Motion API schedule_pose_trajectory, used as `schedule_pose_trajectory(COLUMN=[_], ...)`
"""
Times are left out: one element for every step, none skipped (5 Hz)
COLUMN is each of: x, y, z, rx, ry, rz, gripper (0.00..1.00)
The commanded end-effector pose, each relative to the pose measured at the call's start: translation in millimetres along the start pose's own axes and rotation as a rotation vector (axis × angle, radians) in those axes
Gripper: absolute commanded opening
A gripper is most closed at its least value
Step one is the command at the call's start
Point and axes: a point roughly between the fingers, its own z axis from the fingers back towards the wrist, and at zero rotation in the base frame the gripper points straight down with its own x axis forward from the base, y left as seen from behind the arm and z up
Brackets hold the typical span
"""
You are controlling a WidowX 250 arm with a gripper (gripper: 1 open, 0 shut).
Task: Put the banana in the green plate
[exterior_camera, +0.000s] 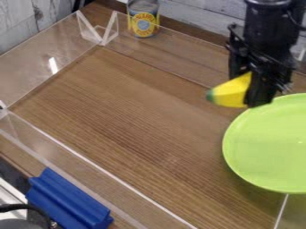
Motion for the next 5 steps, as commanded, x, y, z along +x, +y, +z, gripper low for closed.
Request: schedule_pose_trajectory(x=[9.4, 10.0, 8.8, 6.9, 4.7], y=[-13, -19, -22, -24, -26], z=[17.9, 16.9, 16.6, 17.3, 18.0], rx=[0.033, 0.034, 0.034, 0.034, 0.034], ry=[-0.085, -0.09, -0.09, -0.09, -0.09], rz=[0.03, 0.046, 0.061, 0.074, 0.09], gripper=[0.0, 0.0, 0.0, 0.0, 0.0])
